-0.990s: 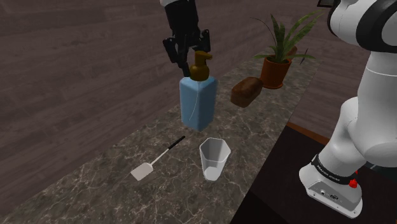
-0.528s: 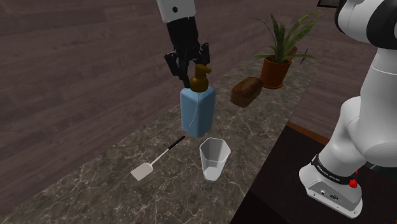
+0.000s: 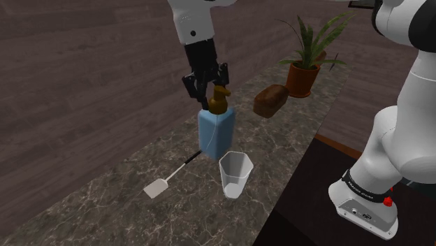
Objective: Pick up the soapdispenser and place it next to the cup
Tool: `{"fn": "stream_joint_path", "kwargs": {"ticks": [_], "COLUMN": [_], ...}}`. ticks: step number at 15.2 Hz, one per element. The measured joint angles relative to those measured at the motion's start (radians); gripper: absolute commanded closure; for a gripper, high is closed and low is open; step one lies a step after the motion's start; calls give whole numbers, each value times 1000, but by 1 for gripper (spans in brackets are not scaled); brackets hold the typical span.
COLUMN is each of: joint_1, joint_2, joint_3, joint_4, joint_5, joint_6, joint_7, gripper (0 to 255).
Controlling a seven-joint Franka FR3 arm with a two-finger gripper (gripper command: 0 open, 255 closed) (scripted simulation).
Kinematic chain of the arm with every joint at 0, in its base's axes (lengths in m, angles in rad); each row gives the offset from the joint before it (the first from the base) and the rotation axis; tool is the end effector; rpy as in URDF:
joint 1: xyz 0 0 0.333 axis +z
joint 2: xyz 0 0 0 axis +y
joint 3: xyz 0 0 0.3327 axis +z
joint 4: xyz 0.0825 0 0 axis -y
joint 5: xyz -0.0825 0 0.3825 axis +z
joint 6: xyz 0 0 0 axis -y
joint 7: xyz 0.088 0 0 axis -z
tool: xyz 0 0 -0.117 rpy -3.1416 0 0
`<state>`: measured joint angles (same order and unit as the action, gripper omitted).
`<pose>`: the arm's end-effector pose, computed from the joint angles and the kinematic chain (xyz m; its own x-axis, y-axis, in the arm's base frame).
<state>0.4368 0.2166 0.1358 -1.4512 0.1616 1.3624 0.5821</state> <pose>0.4882 0.3304 0.5506 0.9366 0.0002 -0.3503 0.0019 -1.0000 0.0045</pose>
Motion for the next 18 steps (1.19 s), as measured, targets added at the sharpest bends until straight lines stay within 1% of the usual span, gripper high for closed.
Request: {"fn": "stream_joint_path", "kwargs": {"ticks": [9, 18], "joint_1": [-1, 2], "joint_2": [-16, 0], "joint_3": [-2, -2], "joint_4": [-142, -239], "joint_5": [-1, -3], "joint_6": [125, 236], "joint_7": [-23, -38], "gripper": [255, 255]}}
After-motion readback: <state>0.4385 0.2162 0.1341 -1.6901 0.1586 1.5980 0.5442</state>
